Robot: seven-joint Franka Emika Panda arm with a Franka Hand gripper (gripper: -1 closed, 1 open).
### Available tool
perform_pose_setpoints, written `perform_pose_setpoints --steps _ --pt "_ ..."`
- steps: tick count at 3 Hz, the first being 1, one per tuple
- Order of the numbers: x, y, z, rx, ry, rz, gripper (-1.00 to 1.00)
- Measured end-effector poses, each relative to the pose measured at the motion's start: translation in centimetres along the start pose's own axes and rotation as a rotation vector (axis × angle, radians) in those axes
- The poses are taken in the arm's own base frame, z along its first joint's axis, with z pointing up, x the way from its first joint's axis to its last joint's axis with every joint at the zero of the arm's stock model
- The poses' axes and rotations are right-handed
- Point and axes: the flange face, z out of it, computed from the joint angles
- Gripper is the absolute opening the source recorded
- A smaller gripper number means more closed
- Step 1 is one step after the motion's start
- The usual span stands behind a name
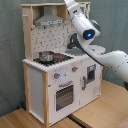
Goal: Play with the kitchen
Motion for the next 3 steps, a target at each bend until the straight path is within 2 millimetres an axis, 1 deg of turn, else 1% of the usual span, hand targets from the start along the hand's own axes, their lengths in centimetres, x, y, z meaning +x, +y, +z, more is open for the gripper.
perform_pose_setpoints --steps 3 --pt "0.9 -3.8 1.5 0.072 -0.198 0.113 1.00"
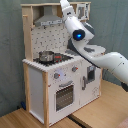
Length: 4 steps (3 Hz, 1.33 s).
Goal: Play with the kitchen
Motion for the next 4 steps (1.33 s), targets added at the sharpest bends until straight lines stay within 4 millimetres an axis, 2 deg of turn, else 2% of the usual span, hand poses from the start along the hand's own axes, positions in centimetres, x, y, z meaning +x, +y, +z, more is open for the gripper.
perform_pose_setpoints --steps 2,4 --pt "-0.2 -1.8 1.4 0.017 -0.141 0.062 1.00" --pt "-0.9 -2.0 3.9 0.009 -0.286 0.134 1.00"
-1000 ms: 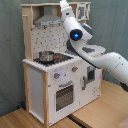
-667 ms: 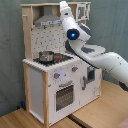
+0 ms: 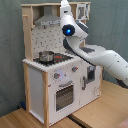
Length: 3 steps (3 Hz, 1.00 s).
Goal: Play with the kitchen
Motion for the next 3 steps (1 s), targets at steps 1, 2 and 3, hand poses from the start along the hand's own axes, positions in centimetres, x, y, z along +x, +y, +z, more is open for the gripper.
perform_pose_setpoints --steps 1,2,3 --pt "-0.14 0.09 1.33 -0.010 -0.049 0.025 1.00" --pt "-0.18 0.03 1.57 -0.013 -0.055 0.029 -1.00" --pt "-0.30 -0.21 2.20 -0.021 -0.072 0.037 -1.00"
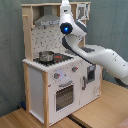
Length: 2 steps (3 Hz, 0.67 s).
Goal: Play with the kitchen
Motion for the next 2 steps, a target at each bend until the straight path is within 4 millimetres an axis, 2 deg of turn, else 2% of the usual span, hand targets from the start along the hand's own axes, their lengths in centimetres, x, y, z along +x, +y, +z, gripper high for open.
perform_pose_setpoints --steps 1,2 --pt "-0.8 -1.0 4.1 -0.046 -0.083 0.023 -1.00" --pt "-2.6 -1.0 9.7 -0.101 -0.208 0.020 -1.00"
